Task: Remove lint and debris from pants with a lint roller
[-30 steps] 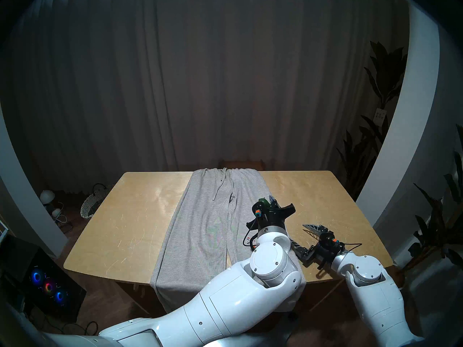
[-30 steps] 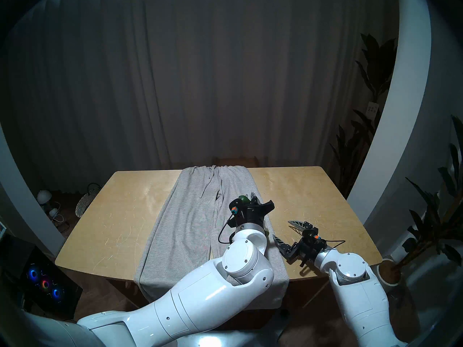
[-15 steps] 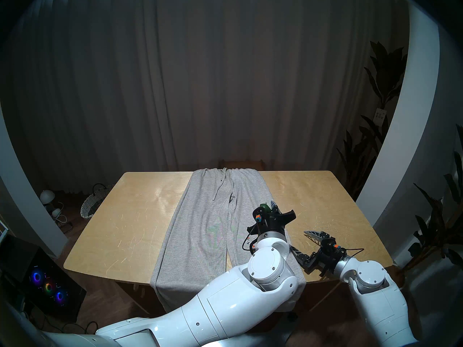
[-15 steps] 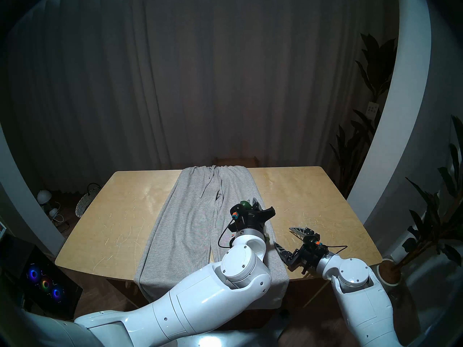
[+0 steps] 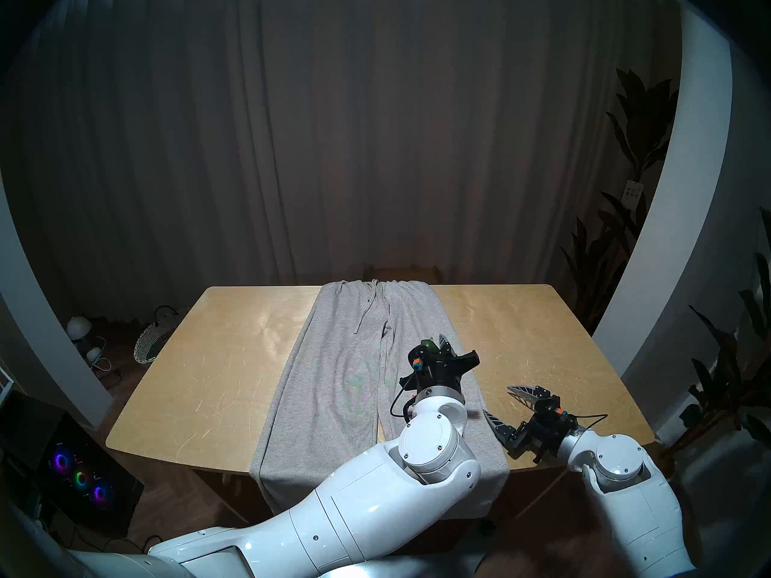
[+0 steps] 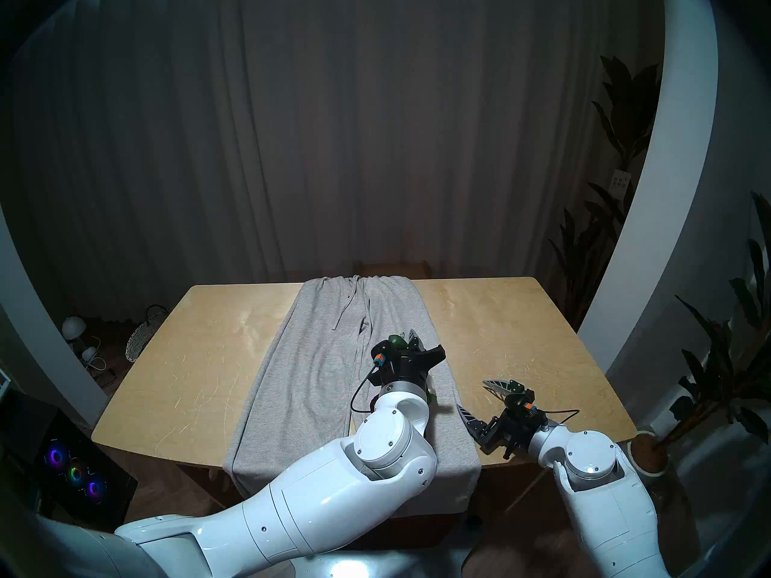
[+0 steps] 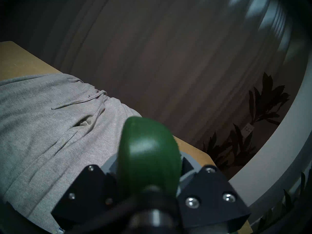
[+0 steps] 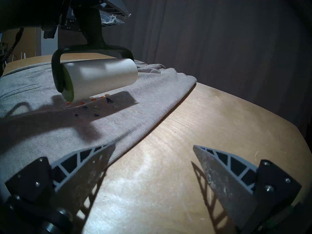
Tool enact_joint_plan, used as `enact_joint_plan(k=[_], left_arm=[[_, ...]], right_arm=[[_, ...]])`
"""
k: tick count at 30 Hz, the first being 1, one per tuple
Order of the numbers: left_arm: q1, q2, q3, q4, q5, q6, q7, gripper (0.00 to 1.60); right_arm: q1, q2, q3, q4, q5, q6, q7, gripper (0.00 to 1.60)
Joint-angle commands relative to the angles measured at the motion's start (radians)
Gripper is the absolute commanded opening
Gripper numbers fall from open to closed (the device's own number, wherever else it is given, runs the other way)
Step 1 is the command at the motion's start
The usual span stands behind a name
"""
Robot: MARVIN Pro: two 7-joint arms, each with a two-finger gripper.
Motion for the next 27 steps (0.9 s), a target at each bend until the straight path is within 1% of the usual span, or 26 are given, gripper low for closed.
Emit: enact_joint_plan(k=[1, 2, 3, 4, 5, 7, 9, 11, 12, 13, 14, 17, 18, 19, 21, 22, 23, 24, 27], left_arm=[[-0.011, 0.01, -0.008, -0.045, -0.003, -0.007, -0.018, 0.0], [-0.011, 0.012, -0.009, -0.047, -0.003, -0.008, -0.018, 0.0], [-0.012, 0.011, -0.011, -0.04, -0.004, -0.008, -0.015, 0.0], [-0.013, 0.012, -0.012, -0.039, -0.004, -0.008, -0.015, 0.0], [-0.013, 0.012, -0.012, -0.038, -0.005, -0.008, -0.016, 0.0], [-0.013, 0.013, -0.013, -0.038, -0.005, -0.007, -0.016, 0.0], [-0.014, 0.017, -0.016, -0.036, -0.009, -0.008, -0.018, 0.0], [-0.014, 0.018, -0.016, -0.037, -0.01, -0.008, -0.019, 0.0], [-0.014, 0.019, -0.017, -0.036, -0.01, -0.008, -0.02, 0.0], [-0.014, 0.021, -0.019, -0.037, -0.013, -0.008, -0.022, 0.0], [-0.013, 0.021, -0.02, -0.038, -0.015, -0.009, -0.022, 0.0], [-0.012, 0.023, -0.025, -0.042, -0.023, -0.008, -0.024, 0.0], [-0.009, 0.024, -0.028, -0.044, -0.032, -0.008, -0.025, 0.0], [-0.01, 0.026, -0.027, -0.044, -0.034, -0.004, -0.028, 0.0], [-0.006, 0.028, -0.026, -0.044, -0.042, -0.004, -0.032, 0.0], [-0.005, 0.03, -0.026, -0.044, -0.044, -0.006, -0.034, 0.0], [-0.005, 0.03, -0.026, -0.044, -0.044, -0.006, -0.034, 0.0], [-0.001, 0.038, -0.024, -0.053, -0.045, -0.016, -0.042, 0.0], [0.005, 0.05, -0.015, -0.075, -0.043, -0.022, -0.059, 0.0]], right_arm=[[-0.011, -0.043, 0.02, 0.002, 0.036, -0.083, -0.023, 1.6], [0.04, -0.047, 0.007, 0.034, 0.034, -0.076, -0.025, 1.6], [0.088, -0.039, -0.016, 0.017, 0.036, -0.014, -0.06, 1.6], [0.107, -0.039, -0.019, 0.024, 0.034, -0.009, -0.055, 1.6], [0.092, -0.036, -0.018, 0.006, 0.036, -0.009, -0.066, 1.6], [0.101, -0.039, -0.022, 0.013, 0.036, -0.008, -0.071, 1.6], [0.136, -0.046, -0.041, 0.054, 0.032, -0.01, -0.087, 1.6], [0.143, -0.045, -0.046, 0.06, 0.033, -0.006, -0.094, 1.6], [0.134, -0.042, -0.046, 0.049, 0.033, -0.007, -0.1, 1.6], [0.184, -0.041, -0.058, 0.076, 0.032, 0.003, -0.095, 1.6], [0.165, -0.036, -0.055, 0.054, 0.033, 0.003, -0.1, 1.6], [0.219, -0.037, -0.069, 0.085, 0.033, 0.014, -0.095, 1.6], [0.216, -0.034, -0.071, 0.072, 0.035, 0.018, -0.099, 1.6], [0.243, -0.034, -0.08, 0.093, 0.033, 0.02, -0.093, 1.6], [0.263, -0.031, -0.094, 0.109, 0.024, 0.013, -0.09, 1.6], [0.241, -0.03, -0.092, 0.09, 0.029, 0.016, -0.095, 1.6], [0.241, -0.03, -0.092, 0.09, 0.029, 0.016, -0.095, 1.6], [0.284, -0.034, -0.105, 0.135, 0.033, 0.019, -0.082, 1.6], [0.302, -0.033, -0.115, 0.159, 0.03, 0.021, -0.079, 1.6]])
